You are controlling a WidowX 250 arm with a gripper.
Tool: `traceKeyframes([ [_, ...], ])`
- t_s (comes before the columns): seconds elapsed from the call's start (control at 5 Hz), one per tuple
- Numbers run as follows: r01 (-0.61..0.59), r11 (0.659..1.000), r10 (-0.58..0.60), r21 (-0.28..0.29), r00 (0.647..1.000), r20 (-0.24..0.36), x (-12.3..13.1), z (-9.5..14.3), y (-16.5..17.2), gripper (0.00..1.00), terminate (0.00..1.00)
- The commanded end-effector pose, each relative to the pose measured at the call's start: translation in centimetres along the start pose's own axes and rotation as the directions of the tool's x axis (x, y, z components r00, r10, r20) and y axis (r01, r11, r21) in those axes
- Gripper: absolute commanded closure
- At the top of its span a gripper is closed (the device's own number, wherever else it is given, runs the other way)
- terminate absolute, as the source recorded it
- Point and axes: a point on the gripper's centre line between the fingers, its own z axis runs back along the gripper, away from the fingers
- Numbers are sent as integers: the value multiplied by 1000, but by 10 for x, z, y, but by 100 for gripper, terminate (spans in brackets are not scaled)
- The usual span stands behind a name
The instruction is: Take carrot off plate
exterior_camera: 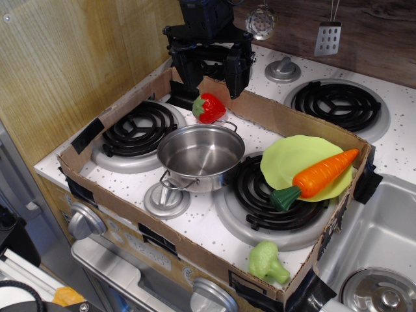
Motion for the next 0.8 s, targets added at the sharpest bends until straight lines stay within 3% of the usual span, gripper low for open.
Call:
traceKeyframes([
  [0.0, 0, 1000, 0, 0, 1000, 0, 0, 0, 0, 0, 0],
  [0.2, 88, 994, -90, 60, 995, 42, 5, 12, -22, 0, 0],
  [0.6, 25, 998, -25, 55, 1000, -5, 11, 25, -89, 0, 0],
])
